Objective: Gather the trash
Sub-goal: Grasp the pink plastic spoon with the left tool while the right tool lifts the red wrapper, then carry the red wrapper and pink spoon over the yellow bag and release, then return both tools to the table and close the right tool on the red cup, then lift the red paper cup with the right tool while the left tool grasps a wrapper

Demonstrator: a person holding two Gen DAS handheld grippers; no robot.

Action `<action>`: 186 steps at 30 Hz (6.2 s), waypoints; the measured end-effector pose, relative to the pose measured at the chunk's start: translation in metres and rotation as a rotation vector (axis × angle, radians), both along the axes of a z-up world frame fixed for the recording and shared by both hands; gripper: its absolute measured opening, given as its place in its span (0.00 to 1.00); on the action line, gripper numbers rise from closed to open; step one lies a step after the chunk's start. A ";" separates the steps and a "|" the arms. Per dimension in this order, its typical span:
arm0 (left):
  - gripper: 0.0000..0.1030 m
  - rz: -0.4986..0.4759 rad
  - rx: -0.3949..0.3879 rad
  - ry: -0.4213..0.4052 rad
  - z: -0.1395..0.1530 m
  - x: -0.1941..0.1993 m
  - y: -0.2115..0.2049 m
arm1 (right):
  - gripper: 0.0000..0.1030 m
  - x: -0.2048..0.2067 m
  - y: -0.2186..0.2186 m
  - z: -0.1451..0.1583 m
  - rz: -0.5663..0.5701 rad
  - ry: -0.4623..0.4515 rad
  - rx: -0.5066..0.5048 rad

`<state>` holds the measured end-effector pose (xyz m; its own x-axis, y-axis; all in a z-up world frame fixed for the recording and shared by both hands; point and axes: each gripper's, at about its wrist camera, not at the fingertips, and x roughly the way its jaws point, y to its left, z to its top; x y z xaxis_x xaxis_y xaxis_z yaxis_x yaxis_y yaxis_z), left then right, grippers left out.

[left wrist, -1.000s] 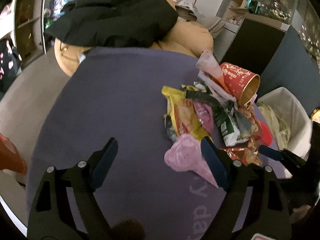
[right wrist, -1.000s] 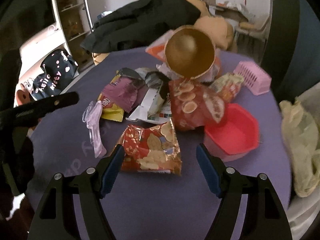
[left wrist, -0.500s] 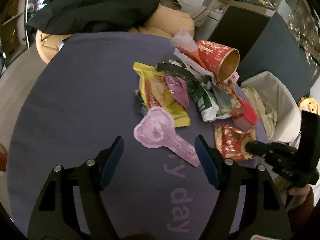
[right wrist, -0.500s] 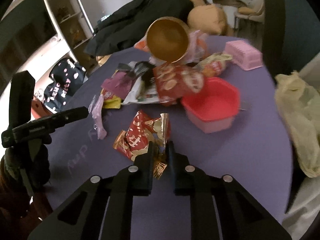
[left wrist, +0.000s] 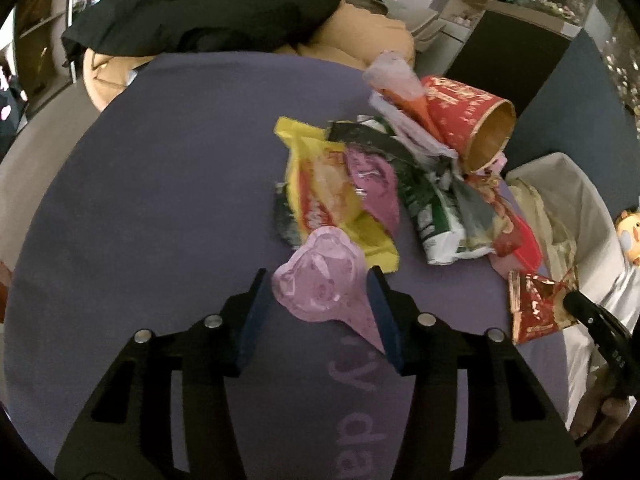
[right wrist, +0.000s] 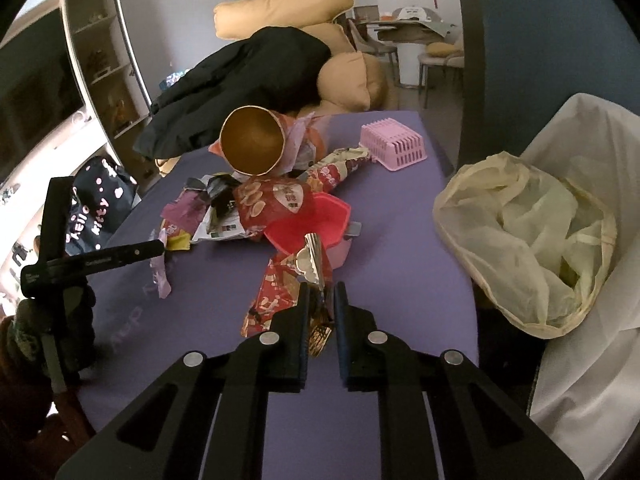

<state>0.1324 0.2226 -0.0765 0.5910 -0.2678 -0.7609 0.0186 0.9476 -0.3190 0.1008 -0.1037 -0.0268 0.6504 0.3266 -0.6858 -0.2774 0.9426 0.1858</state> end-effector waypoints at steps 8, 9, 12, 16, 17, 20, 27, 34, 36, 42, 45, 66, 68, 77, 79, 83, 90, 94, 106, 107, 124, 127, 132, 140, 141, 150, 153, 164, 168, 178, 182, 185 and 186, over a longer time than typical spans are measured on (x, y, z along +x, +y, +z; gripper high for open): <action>0.44 -0.039 0.062 -0.138 0.042 -0.016 -0.020 | 0.08 -0.011 -0.005 0.019 0.021 -0.075 0.015; 0.44 -0.047 0.070 -0.158 0.050 -0.017 -0.024 | 0.08 -0.012 -0.007 0.023 0.021 -0.086 0.016; 0.44 -0.078 0.095 -0.230 0.075 -0.021 -0.040 | 0.08 -0.013 -0.016 0.034 0.016 -0.116 0.022; 0.45 -0.108 0.092 -0.276 0.096 -0.025 -0.056 | 0.08 -0.011 -0.031 0.031 0.059 -0.075 0.070; 0.45 -0.114 0.091 -0.279 0.098 -0.026 -0.059 | 0.09 -0.011 -0.034 0.026 0.091 -0.059 0.093; 0.45 -0.142 0.098 -0.262 0.092 -0.026 -0.068 | 0.33 -0.011 -0.034 0.009 0.140 -0.050 0.077; 0.45 -0.167 0.104 -0.185 0.066 -0.023 -0.075 | 0.54 0.009 -0.016 -0.013 0.174 0.041 0.006; 0.45 -0.140 0.072 -0.127 0.045 -0.016 -0.064 | 0.54 0.033 0.022 -0.032 0.167 0.120 -0.093; 0.45 -0.132 0.065 -0.117 0.042 -0.015 -0.060 | 0.55 0.031 0.034 -0.034 0.168 0.104 -0.134; 0.45 -0.115 0.035 -0.098 0.035 -0.015 -0.050 | 0.30 0.024 0.049 -0.035 0.212 0.087 -0.160; 0.45 -0.118 0.032 -0.105 0.036 -0.017 -0.048 | 0.25 0.019 0.047 -0.029 0.217 0.071 -0.147; 0.45 -0.365 0.153 -0.355 0.125 0.014 -0.174 | 0.24 0.008 -0.104 0.092 -0.177 -0.272 -0.172; 0.45 -0.392 0.128 -0.369 0.130 0.028 -0.189 | 0.24 0.010 -0.120 0.098 -0.221 -0.294 -0.189; 0.45 -0.602 0.109 -0.323 0.124 0.102 -0.304 | 0.25 0.024 -0.194 0.104 -0.398 -0.329 -0.245; 0.45 -0.629 0.107 -0.286 0.112 0.116 -0.328 | 0.25 0.026 -0.210 0.103 -0.424 -0.322 -0.236; 0.45 -0.695 0.022 -0.154 0.082 0.135 -0.359 | 0.25 0.028 -0.229 0.100 -0.467 -0.318 -0.210; 0.60 -0.754 0.075 -0.011 0.025 0.158 -0.402 | 0.25 0.036 -0.238 0.084 -0.474 -0.290 -0.158; 0.68 -0.682 0.145 -0.038 0.017 0.170 -0.397 | 0.25 0.044 -0.231 0.074 -0.458 -0.275 -0.161; 0.68 -0.506 0.094 -0.129 0.061 0.153 -0.320 | 0.25 0.106 -0.164 -0.009 -0.280 -0.064 -0.155; 0.68 -0.506 0.081 -0.137 0.067 0.148 -0.311 | 0.25 0.111 -0.162 -0.017 -0.272 -0.044 -0.163; 0.68 -0.242 0.092 -0.228 0.076 0.052 -0.139 | 0.51 0.118 -0.138 -0.056 -0.246 0.104 -0.180; 0.68 -0.177 0.121 -0.250 0.073 0.045 -0.112 | 0.52 0.107 -0.138 -0.032 -0.285 0.050 -0.171; 0.68 -0.087 0.132 -0.230 0.061 0.035 -0.064 | 0.54 0.088 -0.121 0.004 -0.280 -0.037 -0.145; 0.68 -0.016 0.114 -0.193 0.046 0.020 -0.012 | 0.57 0.079 -0.052 0.036 -0.080 -0.079 -0.177; 0.68 -0.015 0.106 -0.188 0.044 0.018 -0.006 | 0.57 0.077 -0.043 0.036 -0.060 -0.084 -0.190; 0.68 -0.014 0.022 -0.139 0.028 0.011 0.018 | 0.57 0.075 0.018 0.028 0.018 -0.073 -0.179; 0.68 -0.014 0.011 -0.133 0.024 0.009 0.020 | 0.57 0.075 0.036 0.027 0.047 -0.082 -0.179; 0.68 -0.002 -0.003 -0.143 0.027 0.010 0.027 | 0.57 0.120 0.116 0.054 0.199 -0.209 -0.090; 0.68 0.012 -0.014 -0.142 0.026 0.009 0.034 | 0.57 0.146 0.136 0.046 0.145 -0.210 -0.155; 0.68 0.022 -0.030 -0.127 0.020 0.010 0.045 | 0.53 0.147 0.118 0.020 0.127 -0.100 -0.136; 0.68 0.004 -0.024 -0.125 0.021 0.009 0.040 | 0.47 0.128 0.094 0.036 0.101 -0.138 -0.108; 0.68 -0.021 -0.022 -0.123 0.021 0.010 0.033 | 0.47 0.111 0.077 0.048 0.087 -0.169 -0.106; 0.68 -0.028 -0.024 -0.121 0.020 0.010 0.031 | 0.47 0.104 0.070 0.052 0.080 -0.177 -0.105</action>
